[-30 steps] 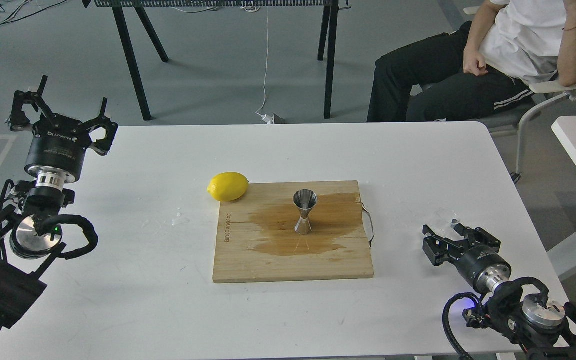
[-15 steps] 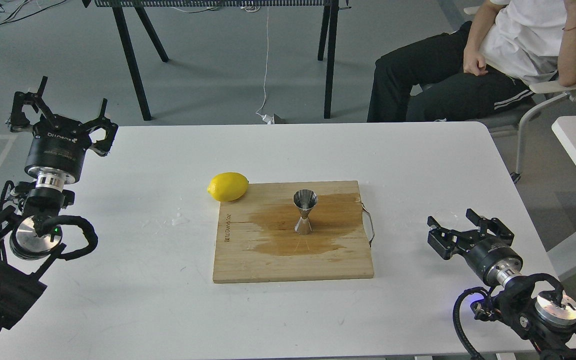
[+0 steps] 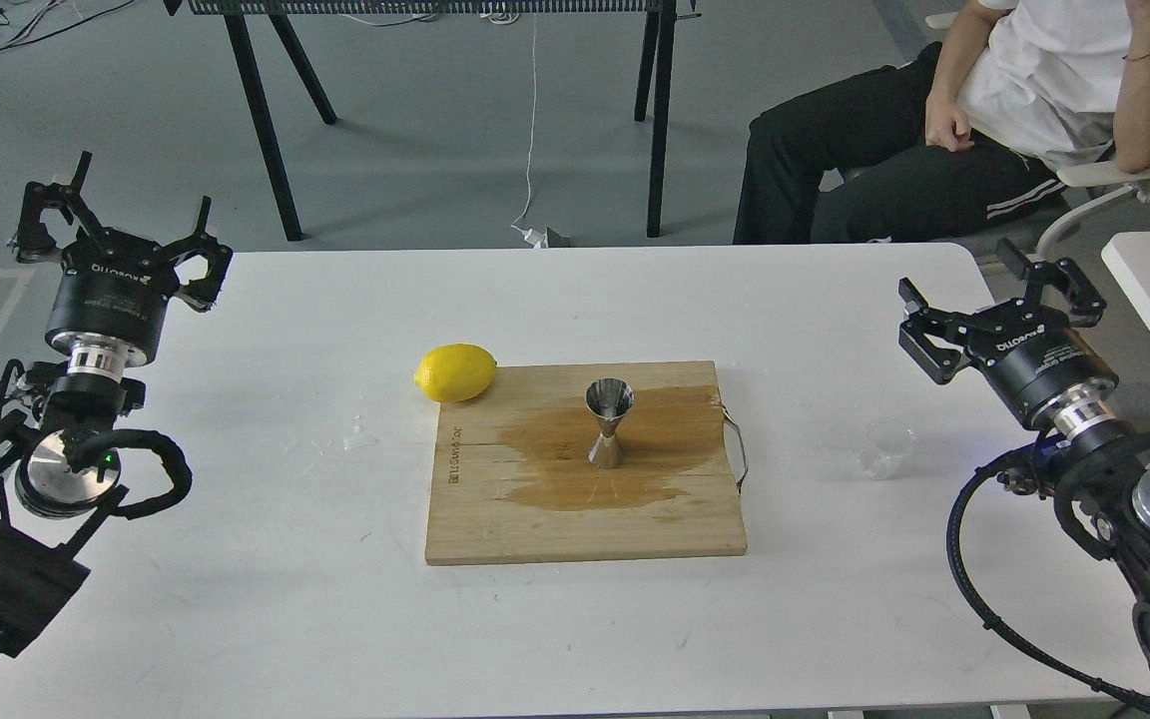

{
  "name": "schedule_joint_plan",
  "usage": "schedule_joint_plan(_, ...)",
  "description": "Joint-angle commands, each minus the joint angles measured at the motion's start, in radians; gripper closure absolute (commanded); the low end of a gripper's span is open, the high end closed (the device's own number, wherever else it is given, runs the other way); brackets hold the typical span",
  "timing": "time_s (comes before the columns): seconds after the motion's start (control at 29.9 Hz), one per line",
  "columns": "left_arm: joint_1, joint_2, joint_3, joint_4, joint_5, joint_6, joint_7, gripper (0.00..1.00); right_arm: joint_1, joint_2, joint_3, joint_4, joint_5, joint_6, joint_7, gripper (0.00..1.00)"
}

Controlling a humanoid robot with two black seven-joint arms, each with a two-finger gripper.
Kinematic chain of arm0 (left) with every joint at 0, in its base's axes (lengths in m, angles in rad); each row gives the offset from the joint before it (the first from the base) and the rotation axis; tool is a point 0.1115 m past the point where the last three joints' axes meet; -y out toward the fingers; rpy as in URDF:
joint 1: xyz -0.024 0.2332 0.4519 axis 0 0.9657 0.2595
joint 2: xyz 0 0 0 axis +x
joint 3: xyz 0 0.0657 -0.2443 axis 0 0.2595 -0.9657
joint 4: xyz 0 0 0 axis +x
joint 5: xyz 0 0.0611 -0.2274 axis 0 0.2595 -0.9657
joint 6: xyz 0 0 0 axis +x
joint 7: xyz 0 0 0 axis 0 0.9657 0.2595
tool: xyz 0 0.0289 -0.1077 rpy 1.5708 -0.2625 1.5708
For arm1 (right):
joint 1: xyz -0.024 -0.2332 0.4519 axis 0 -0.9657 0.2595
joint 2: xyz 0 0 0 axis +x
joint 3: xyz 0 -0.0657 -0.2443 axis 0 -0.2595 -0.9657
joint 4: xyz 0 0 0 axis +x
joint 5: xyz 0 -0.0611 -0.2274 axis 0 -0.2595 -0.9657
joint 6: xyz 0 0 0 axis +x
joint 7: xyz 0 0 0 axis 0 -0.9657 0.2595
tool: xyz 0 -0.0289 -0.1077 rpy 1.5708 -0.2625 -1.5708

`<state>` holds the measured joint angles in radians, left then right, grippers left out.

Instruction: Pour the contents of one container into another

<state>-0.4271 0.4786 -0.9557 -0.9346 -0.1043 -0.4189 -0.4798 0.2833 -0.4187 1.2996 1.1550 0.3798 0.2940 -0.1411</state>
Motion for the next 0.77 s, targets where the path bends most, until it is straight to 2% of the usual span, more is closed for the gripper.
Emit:
schedule_joint_plan(0.0, -0.004, -0.005, 0.000, 0.002, 0.000, 0.002, 0.001, 0.00, 0.109, 0.003, 0.000, -0.067, -0.053, 0.056, 0.047, 0.00)
schedule_joint_plan(0.07, -0.007, -0.006, 0.000, 0.007, 0.000, 0.005, 0.003, 0.00, 0.183, 0.014, -0.013, -0.141, -0.093, 0.105, 0.087, 0.00)
schedule_joint_plan(0.2, -0.015, -0.003, 0.002, 0.008, 0.000, 0.028, 0.009, 0.00, 0.267, 0.023, -0.025, -0.227, -0.145, 0.172, 0.132, 0.00)
schedule_joint_plan(0.4, -0.067, -0.002, 0.011, 0.014, 0.002, 0.048, 0.014, 0.00, 0.330, 0.046, -0.026, -0.333, -0.145, 0.186, 0.132, 0.00)
schedule_joint_plan(0.57, -0.102, -0.005, 0.018, 0.080, 0.003, 0.046, 0.015, 0.00, 0.376, 0.077, -0.026, -0.412, -0.145, 0.188, 0.132, 0.00)
schedule_joint_plan(0.74, -0.119, -0.012, 0.020, 0.112, 0.006, 0.045, 0.018, 0.00, 0.392, 0.087, -0.025, -0.431, -0.145, 0.188, 0.132, 0.00)
